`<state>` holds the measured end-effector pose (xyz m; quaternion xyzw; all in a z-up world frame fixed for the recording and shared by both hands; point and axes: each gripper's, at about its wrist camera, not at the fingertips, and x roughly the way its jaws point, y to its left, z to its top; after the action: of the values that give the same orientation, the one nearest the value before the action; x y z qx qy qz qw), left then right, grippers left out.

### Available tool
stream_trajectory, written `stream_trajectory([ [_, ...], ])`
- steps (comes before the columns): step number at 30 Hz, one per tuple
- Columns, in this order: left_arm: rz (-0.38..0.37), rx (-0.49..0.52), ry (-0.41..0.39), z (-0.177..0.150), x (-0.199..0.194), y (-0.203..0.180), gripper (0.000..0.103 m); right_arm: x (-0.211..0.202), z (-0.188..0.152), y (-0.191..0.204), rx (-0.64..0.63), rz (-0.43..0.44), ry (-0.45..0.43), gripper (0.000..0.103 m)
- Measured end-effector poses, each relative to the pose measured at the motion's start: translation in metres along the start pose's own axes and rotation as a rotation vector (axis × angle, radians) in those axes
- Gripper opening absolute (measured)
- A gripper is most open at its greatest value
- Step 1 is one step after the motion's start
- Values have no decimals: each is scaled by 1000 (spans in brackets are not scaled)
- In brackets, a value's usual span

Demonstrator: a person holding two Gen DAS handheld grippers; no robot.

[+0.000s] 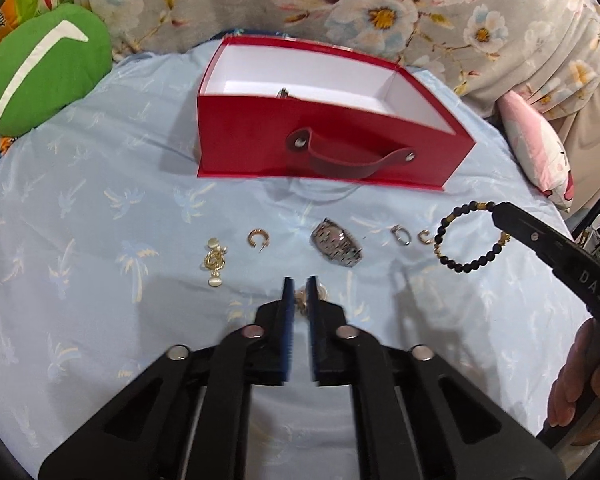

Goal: Organize jewelry
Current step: 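Grasp the pearl bracelet with the left tool while the right tool holds the bead bracelet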

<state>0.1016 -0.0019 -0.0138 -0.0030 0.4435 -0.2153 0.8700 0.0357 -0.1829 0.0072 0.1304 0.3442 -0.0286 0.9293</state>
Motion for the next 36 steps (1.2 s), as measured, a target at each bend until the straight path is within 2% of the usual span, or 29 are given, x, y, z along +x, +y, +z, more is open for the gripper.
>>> stream_trajectory([
  [4, 1, 12, -41, 5, -17, -6, 0, -13, 3, 4, -4, 4, -28, 7],
  [9, 3, 9, -49, 3, -24, -4, 0, -16, 3, 3, -4, 2, -31, 7],
  [12, 14, -1, -39, 3, -25, 0, 0, -17, 2, 2, -3, -1, -26, 7],
  [14, 5, 13, 4, -1, -18, 2, 2, -18, 0, 0, 0, -2, -21, 7],
  [15, 10, 10, 18, -4, -15, 4, 5, -18, -1, 0, 2, -1, -20, 7],
  [16, 24, 6, 40, -7, -9, 5, 24, -18, -1, 0, 2, 0, -17, 7],
  [17, 33, 4, 58, -11, -4, 6, 50, -17, -2, 0, 2, -1, -15, 7],
  [18, 45, -2, 65, -15, 0, 8, 57, -16, -2, 0, 2, 0, -13, 7],
  [19, 54, -2, 61, -19, 4, 8, 60, -15, -3, 0, 2, 1, -11, 7],
  [25, 82, -1, 113, -28, 35, 3, 57, -7, -5, 3, -3, 7, 8, 7],
  [26, 88, 2, 125, -30, 40, 2, 51, -6, -5, 3, -4, 7, 11, 7],
  [28, 103, 6, 128, -32, 44, 0, 46, -5, -5, 3, -3, 7, 15, 7],
  [29, 106, 14, 130, -32, 44, -1, 37, -4, -6, 3, -2, 6, 17, 7],
  [30, 107, 16, 133, -32, 44, -1, 33, -4, -6, 2, 0, 7, 18, 7],
  [31, 112, 14, 135, -33, 44, -1, 22, -3, -6, 2, 2, 7, 18, 7],
  [33, 97, 8, 142, -32, 43, 0, 19, -3, -6, 2, 4, 8, 19, 7],
  [34, 88, 4, 144, -31, 42, 1, 13, -3, -6, 2, 5, 10, 18, 7],
  [36, 66, -8, 142, -31, 37, 2, 13, -3, -5, 2, 4, 11, 17, 7],
])
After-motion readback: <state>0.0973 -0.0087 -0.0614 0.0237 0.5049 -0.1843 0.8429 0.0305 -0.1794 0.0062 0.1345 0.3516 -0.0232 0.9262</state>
